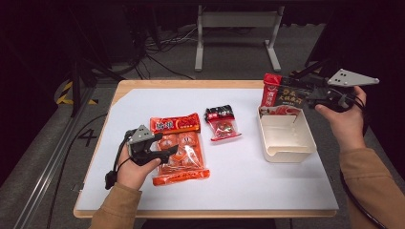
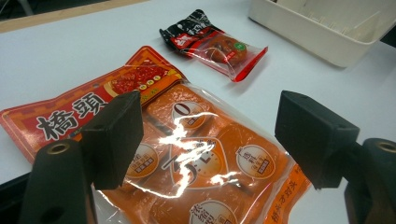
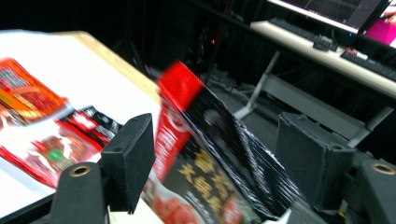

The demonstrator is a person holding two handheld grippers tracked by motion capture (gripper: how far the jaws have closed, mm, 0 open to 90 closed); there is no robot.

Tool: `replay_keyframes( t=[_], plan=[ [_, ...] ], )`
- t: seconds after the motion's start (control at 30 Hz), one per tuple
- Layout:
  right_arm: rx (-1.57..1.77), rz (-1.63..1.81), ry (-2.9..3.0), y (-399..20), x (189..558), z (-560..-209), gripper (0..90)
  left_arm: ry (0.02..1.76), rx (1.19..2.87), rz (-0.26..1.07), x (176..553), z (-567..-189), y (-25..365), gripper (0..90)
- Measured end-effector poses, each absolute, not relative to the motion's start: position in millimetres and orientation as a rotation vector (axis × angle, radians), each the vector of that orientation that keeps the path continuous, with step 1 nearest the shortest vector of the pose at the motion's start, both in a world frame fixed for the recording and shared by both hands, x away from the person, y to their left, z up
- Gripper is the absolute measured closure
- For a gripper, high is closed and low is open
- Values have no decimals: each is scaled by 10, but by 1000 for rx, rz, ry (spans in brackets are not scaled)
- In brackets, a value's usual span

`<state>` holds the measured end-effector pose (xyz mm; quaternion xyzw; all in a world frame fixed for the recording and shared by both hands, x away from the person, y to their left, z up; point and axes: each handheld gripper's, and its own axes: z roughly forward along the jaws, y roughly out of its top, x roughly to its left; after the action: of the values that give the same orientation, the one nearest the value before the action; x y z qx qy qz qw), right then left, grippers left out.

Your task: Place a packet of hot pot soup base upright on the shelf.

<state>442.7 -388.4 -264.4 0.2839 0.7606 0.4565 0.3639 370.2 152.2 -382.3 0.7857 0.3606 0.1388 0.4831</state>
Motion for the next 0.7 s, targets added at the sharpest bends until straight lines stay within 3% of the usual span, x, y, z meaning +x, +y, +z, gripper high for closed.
replay_keyframes(
  t=[0.23, 0.33, 0.7],
  plan=[
    [695, 1309, 1983, -3629, 4055, -2615, 282, 875, 1908, 340, 3717, -3795, 1524, 241],
    [683, 1349, 2006, -3549, 3936, -2640, 336, 877, 1891, 338, 3724, -3791, 1543, 234],
    [716, 1419, 2058, -3420, 3849, -2674, 345, 906, 1890, 369, 3767, -3715, 1708, 205]
  ],
)
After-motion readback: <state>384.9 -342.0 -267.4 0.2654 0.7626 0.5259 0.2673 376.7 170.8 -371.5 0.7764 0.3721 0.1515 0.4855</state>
